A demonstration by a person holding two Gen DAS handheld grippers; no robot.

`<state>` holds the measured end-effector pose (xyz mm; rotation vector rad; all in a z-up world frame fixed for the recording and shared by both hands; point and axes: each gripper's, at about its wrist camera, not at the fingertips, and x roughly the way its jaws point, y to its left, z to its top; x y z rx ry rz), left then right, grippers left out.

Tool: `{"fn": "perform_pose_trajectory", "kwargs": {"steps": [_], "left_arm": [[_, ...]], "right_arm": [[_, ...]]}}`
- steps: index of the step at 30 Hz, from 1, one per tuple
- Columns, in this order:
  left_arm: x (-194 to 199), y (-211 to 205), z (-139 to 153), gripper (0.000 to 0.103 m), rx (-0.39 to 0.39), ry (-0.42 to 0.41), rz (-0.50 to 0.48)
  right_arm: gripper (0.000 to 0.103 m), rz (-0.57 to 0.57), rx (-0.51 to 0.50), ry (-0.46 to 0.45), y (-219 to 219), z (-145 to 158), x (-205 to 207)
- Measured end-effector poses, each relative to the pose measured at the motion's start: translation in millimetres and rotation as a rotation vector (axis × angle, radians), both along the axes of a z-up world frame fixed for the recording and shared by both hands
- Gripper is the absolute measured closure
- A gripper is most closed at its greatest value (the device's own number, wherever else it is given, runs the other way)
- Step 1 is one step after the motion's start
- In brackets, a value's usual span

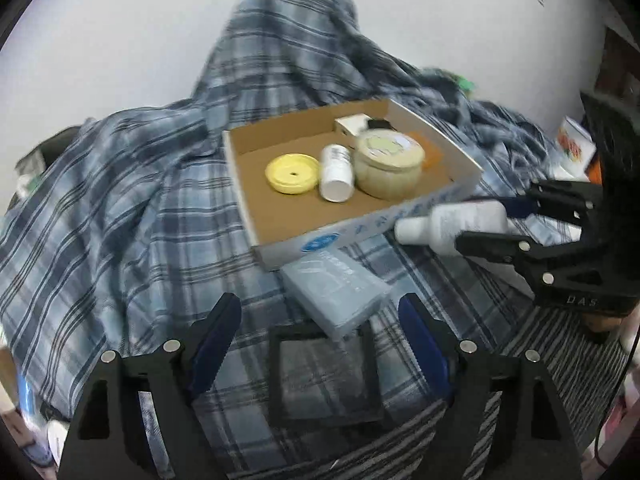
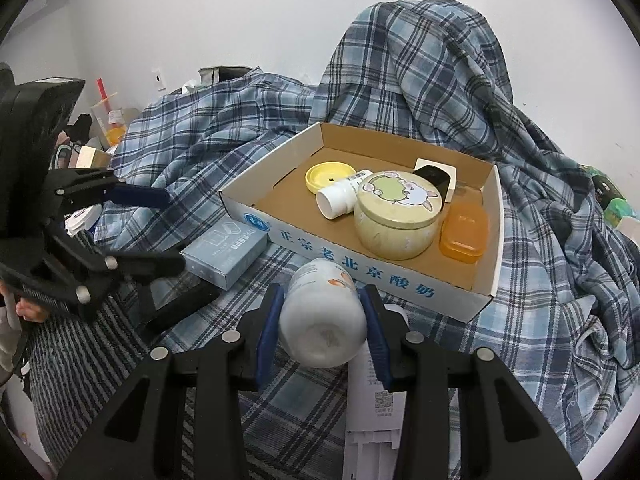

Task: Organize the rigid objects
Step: 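Grasp the black-framed square mirror with the left tool while the right tool grasps the white lotion bottle, then lift and carry the mirror and lotion bottle over the box with both tools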

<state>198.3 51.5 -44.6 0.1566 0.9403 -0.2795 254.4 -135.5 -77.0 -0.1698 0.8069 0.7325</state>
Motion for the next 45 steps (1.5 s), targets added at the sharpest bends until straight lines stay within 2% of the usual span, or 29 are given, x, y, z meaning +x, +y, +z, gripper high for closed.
{"fn": "perform_pose_trajectory", "kwargs": {"steps": [3, 8, 10, 19, 20, 21, 23, 26, 29, 38, 45], "left_arm": [[-7, 8, 4, 0.020, 0.003, -0.013, 0.033], [-18, 10, 0, 0.020, 0.025, 0.050, 0.025], [-22, 5, -6, 0.018, 0.066, 0.050, 0.024], [-19, -7, -39, 0.018, 0.074, 0.138, 0.028], [-18, -6, -42, 0.020, 0.075, 0.143, 0.045], [-18, -4, -44, 0.032, 0.066, 0.146, 0.055], [-19, -2, -46, 0.031, 0.042, 0.151, 0.047], [-22, -2, -44, 0.031, 0.036, 0.129, 0.049], [-27, -5, -38, 0.032, 0.031, 0.100, 0.025], [-23, -16, -16, 0.032, -0.002, 0.016, 0.010], [-13, -28, -7, 0.031, 0.009, -0.032, -0.010]], "right_arm": [[0.064, 0.009, -0.009, -0.003, 2, 0, -2], [0.064, 0.011, -0.028, -0.010, 6, -3, -3], [0.064, 0.007, -0.037, -0.010, 6, -4, -3], [0.064, 0.032, -0.118, 0.051, 12, -20, 1], [0.064, 0.035, -0.119, 0.049, 12, -21, 1], [0.064, 0.037, -0.121, 0.047, 13, -21, 0], [0.063, 0.043, -0.126, 0.040, 14, -22, -1], [0.061, 0.054, -0.138, 0.026, 18, -23, -2], [0.065, 0.048, -0.155, 0.012, 21, -24, -4], [0.065, -0.007, -0.059, 0.041, -1, -3, -2], [0.065, -0.115, -0.002, -0.087, -34, 40, -11]]}}
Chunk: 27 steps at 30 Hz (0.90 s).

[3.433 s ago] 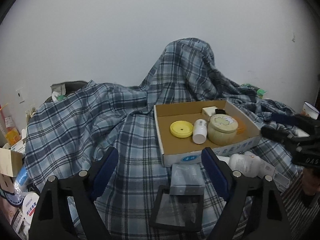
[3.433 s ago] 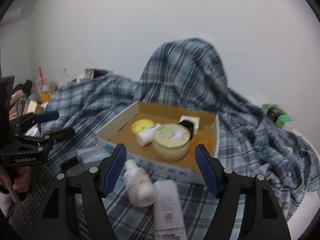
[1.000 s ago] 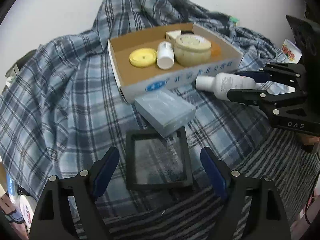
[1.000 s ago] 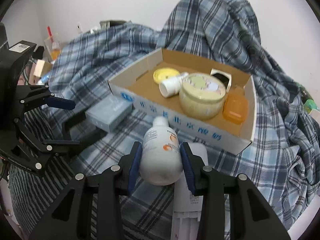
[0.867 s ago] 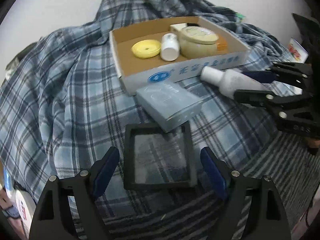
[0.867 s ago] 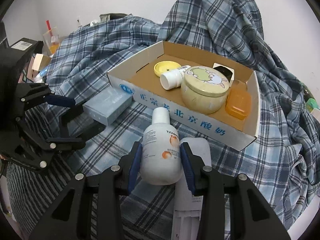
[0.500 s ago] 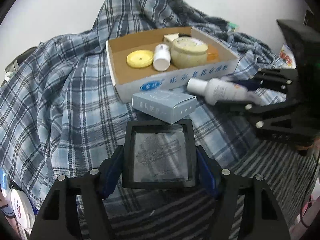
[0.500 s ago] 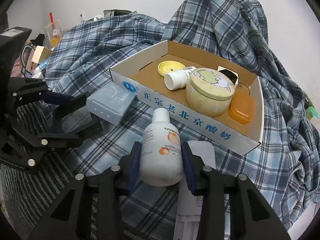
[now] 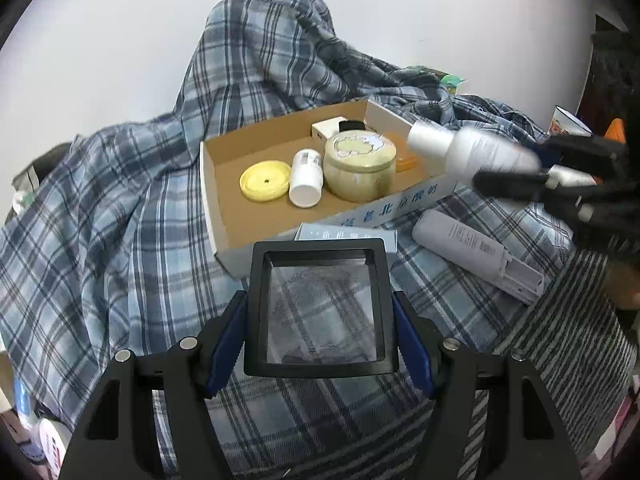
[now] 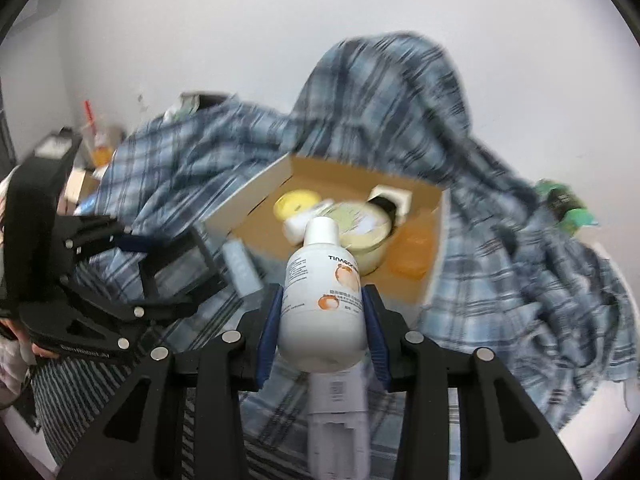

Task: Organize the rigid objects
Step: 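Lift and carry the mirror and lotion bottle over the box with both tools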

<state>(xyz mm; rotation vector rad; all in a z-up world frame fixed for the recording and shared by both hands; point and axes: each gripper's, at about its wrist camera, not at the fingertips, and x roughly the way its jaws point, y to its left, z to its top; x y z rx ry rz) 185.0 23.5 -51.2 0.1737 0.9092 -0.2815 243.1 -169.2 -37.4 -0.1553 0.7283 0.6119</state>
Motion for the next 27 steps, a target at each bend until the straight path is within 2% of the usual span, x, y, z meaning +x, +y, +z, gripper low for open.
{"fn": "perform_pose_trajectory", "kwargs": {"steps": [6, 8, 16, 21, 24, 27], "left_arm": [[-3, -3, 12, 0.032, -0.008, -0.060, -0.008], [-12, -6, 23, 0.031, 0.007, -0.118, -0.015], [-27, -13, 70, 0.031, -0.012, -0.242, -0.019], [-8, -12, 99, 0.031, -0.046, -0.313, 0.018], [12, -12, 111, 0.031, -0.082, -0.353, 0.054], [34, -14, 120, 0.031, -0.087, -0.413, 0.085]], "right_arm": [[0.065, -0.082, 0.028, -0.047, -29, 16, -5], [0.065, -0.088, 0.032, -0.064, -33, 19, -9], [0.065, -0.102, 0.057, -0.119, -30, 42, -9], [0.065, -0.133, 0.085, -0.163, -19, 63, 14], [0.065, -0.153, 0.103, -0.174, -10, 70, 36], [0.065, -0.177, 0.113, -0.181, -1, 70, 58]]}}
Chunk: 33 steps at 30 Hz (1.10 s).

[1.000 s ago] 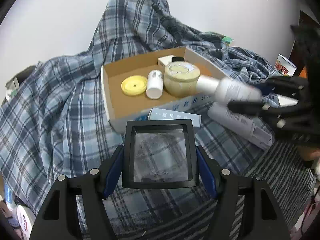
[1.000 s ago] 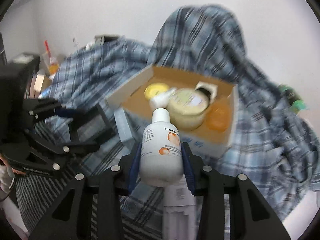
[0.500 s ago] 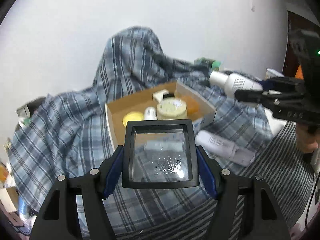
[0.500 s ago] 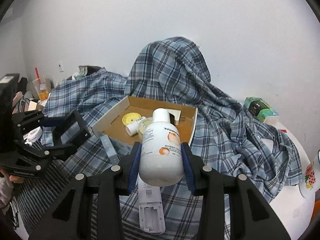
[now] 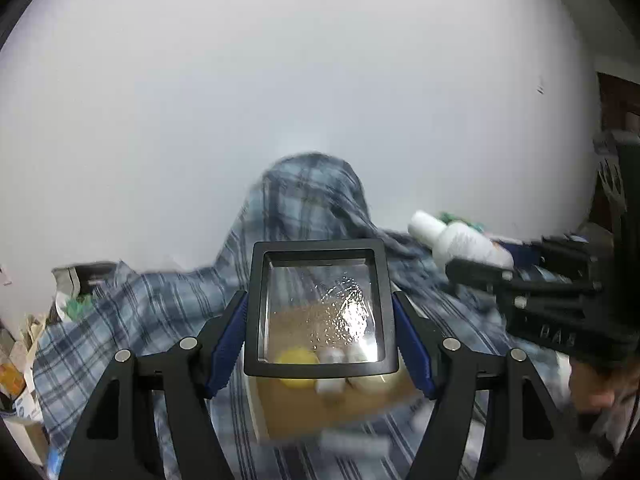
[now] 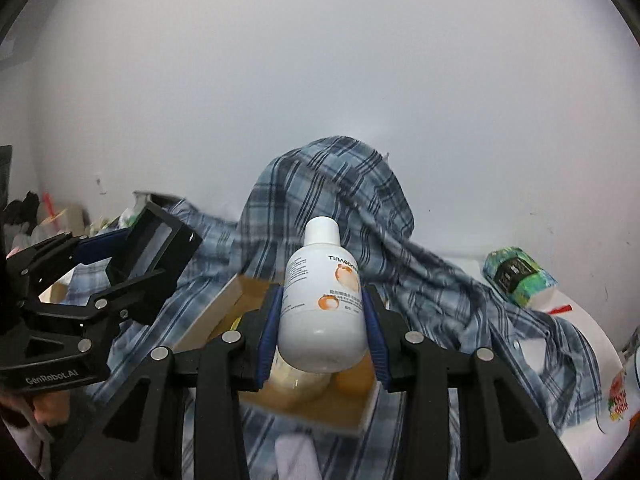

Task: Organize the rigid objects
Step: 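Lift and carry the mirror and lotion bottle over the box with both tools, then lower the mirror and lotion bottle into the box, opening both tools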

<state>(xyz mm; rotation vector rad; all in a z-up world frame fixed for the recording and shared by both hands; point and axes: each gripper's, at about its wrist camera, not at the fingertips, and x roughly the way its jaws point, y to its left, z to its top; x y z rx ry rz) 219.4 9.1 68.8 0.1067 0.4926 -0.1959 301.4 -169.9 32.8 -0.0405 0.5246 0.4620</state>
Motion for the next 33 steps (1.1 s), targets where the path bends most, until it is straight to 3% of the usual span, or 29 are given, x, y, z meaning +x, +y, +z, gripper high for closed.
{"fn": "perform_pose_trajectory", "kwargs": {"steps": [3, 7, 11, 20, 21, 22, 23, 25, 33], "left_arm": [[25, 5, 0, 0.031, -0.022, -0.033, 0.037], [53, 16, -16, 0.031, -0.056, -0.008, 0.059], [78, 16, -46, 0.031, -0.011, 0.046, 0.076], [97, 27, -83, 0.031, -0.045, 0.148, 0.094], [98, 27, -85, 0.027, -0.043, 0.156, 0.093], [99, 26, -86, 0.018, -0.032, 0.162, 0.093], [100, 25, -87, 0.016, -0.020, 0.168, 0.091], [97, 22, -84, 0.016, -0.002, 0.151, 0.097], [64, 27, -40, 0.016, -0.061, 0.044, 0.111]], "right_arm": [[0.065, -0.033, -0.005, 0.014, 7, -11, 22], [0.065, -0.054, -0.031, 0.074, 12, -39, 44], [0.065, -0.057, -0.064, 0.137, 13, -67, 59], [0.064, -0.050, -0.090, 0.258, 7, -104, 81], [0.064, -0.032, -0.083, 0.269, 7, -105, 83], [0.064, -0.028, -0.070, 0.275, 5, -106, 84], [0.058, -0.031, -0.057, 0.278, 3, -105, 84], [0.052, -0.031, -0.027, 0.268, -1, -98, 83], [0.052, -0.042, 0.045, 0.163, -18, -41, 52]]}}
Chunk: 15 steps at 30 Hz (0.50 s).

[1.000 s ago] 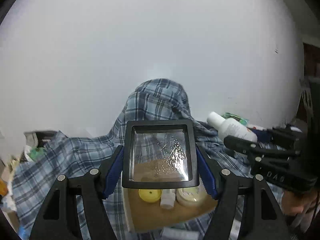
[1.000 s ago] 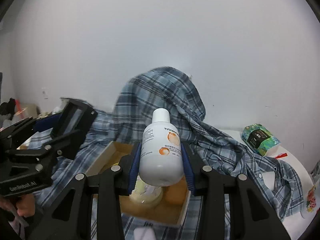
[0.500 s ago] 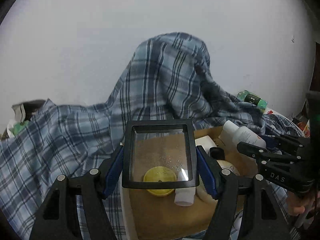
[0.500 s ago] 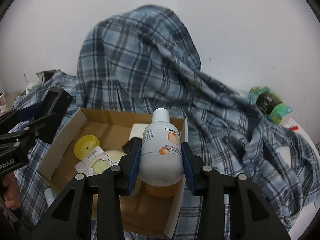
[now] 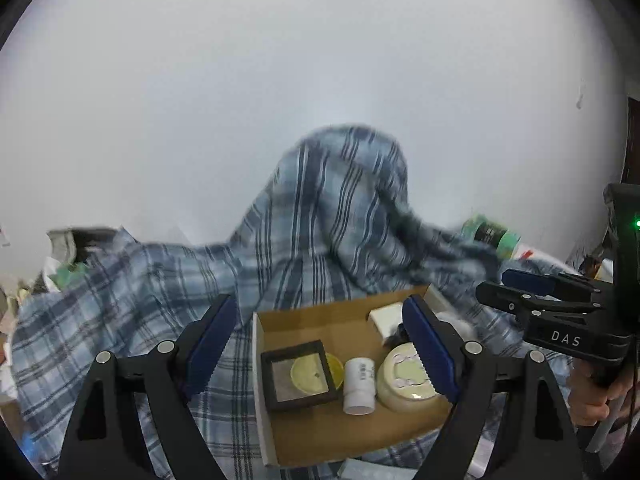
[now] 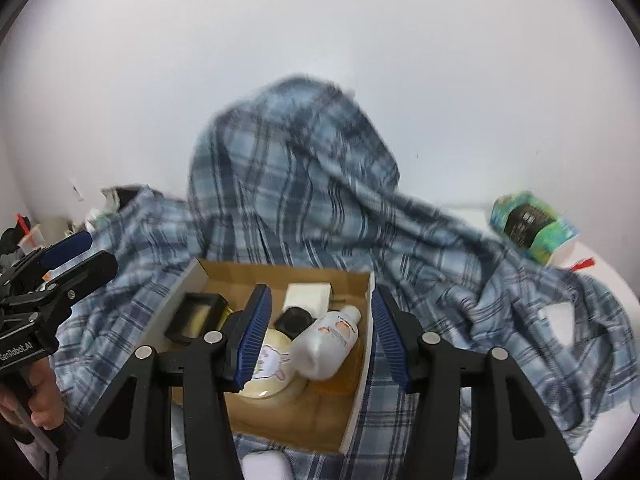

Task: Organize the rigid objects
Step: 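Lower the mirror and lotion bottle into the box, opening both tools, then withdraw both tools from the box toward the grey box and white remote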

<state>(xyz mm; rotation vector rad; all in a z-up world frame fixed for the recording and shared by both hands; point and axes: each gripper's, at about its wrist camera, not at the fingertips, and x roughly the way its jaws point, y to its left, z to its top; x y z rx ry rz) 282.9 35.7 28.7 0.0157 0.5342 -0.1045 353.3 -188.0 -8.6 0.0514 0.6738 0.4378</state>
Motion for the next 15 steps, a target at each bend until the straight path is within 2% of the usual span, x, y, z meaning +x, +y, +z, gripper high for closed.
{"fn": "perform_pose_trajectory", "kwargs": {"steps": [5, 8, 11, 12, 13, 15], "left_arm": [[-44, -6, 33, 0.016, 0.014, -0.091, -0.015], [-69, -8, 41, 0.015, 0.035, -0.094, -0.052], [-97, -7, 43, 0.013, 0.047, -0.135, -0.053], [-105, -7, 42, 0.010, 0.048, -0.142, -0.053], [-111, -7, 41, 0.003, 0.044, -0.147, -0.055], [-125, -5, 36, 0.000, 0.034, -0.160, -0.054]], "right_arm": [[0.052, 0.037, 0.025, -0.069, -5, 27, -34], [0.052, 0.059, 0.041, -0.092, -8, 37, -53], [0.052, 0.075, 0.032, -0.110, -9, 39, -70], [0.052, 0.077, 0.033, -0.111, -10, 39, -74], [0.052, 0.081, 0.033, -0.108, -12, 38, -78], [0.052, 0.085, 0.030, -0.099, -13, 32, -85]]}}
